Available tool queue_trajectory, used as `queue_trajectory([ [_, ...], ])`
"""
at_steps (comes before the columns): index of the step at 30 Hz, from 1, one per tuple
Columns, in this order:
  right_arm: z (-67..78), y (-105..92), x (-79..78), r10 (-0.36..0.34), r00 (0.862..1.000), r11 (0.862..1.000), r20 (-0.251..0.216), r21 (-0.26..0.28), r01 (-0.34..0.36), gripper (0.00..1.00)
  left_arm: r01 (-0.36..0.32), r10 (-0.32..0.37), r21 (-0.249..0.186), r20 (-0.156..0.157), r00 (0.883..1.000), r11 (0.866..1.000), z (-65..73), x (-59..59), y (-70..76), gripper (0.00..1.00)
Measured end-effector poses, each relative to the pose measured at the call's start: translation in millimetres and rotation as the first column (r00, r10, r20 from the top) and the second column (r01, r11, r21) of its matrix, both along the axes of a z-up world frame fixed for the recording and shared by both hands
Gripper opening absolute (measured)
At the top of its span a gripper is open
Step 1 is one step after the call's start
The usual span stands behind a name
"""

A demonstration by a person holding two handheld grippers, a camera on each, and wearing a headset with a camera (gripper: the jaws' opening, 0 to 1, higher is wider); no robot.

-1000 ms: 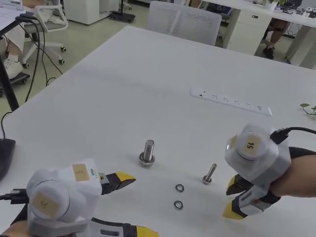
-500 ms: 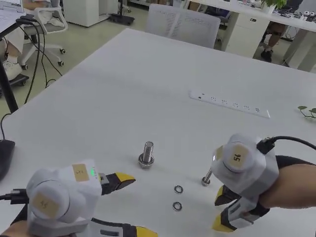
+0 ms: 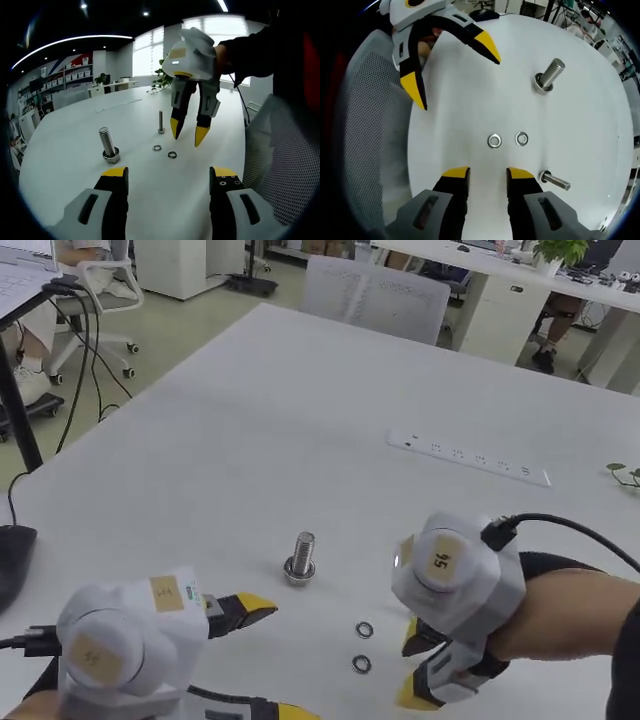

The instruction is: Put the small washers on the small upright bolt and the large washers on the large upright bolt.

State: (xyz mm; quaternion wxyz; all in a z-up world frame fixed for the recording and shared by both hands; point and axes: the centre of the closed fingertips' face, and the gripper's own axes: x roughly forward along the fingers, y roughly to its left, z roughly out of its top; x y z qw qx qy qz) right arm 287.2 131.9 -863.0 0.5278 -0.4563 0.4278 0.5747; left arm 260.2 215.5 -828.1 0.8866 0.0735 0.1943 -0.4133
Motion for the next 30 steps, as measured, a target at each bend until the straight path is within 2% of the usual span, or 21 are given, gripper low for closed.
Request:
queue_trajectory([
  [13,-1.7,25.6,3.8,0.034,0.999,0.999,-0.007,0.016,-0.034,0.30,-0.008,0.008,-0.003,0.004,1.000,1.000,1.1,1.4,1.9,0.65],
  [30,-11.1,31.0,6.4,0.054,0.998,0.999,-0.012,0.004,-0.054,0.28,-0.019,0.019,-0.007,0.007,1.000,1.000,0.9,3.8,2.9,0.65],
])
